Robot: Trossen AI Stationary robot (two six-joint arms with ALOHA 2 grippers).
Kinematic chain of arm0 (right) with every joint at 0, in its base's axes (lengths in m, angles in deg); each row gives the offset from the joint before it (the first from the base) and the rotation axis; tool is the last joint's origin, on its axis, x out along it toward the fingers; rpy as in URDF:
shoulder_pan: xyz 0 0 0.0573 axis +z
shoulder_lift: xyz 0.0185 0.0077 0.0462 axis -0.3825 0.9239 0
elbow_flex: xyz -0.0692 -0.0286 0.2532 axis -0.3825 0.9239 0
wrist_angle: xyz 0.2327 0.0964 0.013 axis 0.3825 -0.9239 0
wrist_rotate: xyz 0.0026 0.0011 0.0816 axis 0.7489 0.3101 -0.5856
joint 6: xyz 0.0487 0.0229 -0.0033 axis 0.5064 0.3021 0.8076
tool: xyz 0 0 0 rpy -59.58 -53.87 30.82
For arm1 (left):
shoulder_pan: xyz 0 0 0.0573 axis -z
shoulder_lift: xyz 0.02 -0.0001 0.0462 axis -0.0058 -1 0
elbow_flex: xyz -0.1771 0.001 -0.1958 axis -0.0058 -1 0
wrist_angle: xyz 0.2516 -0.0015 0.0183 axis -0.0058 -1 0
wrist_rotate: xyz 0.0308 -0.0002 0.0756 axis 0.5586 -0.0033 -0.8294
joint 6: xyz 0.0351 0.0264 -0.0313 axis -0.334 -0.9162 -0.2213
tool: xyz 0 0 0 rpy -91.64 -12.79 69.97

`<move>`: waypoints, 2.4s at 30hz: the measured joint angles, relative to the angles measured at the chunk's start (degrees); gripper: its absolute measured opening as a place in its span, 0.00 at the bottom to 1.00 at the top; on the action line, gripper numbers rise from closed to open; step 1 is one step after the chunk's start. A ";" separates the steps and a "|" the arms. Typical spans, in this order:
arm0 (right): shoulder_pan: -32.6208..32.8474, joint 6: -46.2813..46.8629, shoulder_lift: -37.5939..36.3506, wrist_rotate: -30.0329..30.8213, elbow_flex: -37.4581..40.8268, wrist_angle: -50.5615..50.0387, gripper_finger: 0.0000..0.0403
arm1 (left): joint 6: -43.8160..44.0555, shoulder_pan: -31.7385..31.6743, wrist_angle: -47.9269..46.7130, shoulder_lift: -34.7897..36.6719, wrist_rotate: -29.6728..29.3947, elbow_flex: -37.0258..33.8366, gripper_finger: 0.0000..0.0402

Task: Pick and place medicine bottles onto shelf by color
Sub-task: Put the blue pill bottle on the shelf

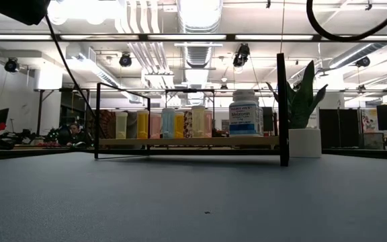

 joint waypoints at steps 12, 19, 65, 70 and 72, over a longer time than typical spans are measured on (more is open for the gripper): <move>0.00 1.18 0.00 -0.23 -0.96 0.52 0.26 | -0.37 0.00 0.11 1.12 0.00 0.00 0.53; 0.00 2.86 -0.11 -0.96 -5.08 -0.09 0.28 | -1.75 0.00 -4.18 5.03 0.00 -0.09 0.53; -66.68 -59.63 34.72 -15.00 -74.62 -5.55 0.27 | -13.79 3.32 -38.59 47.74 -4.15 -13.79 0.53; -70.35 -60.15 42.83 -18.97 -80.62 -3.89 0.27 | -13.96 3.32 -38.63 49.15 -4.15 -14.90 0.53; -71.24 -60.30 46.06 -19.01 -83.30 -3.57 0.27 | -14.03 3.32 -38.58 49.67 -4.15 -15.07 0.53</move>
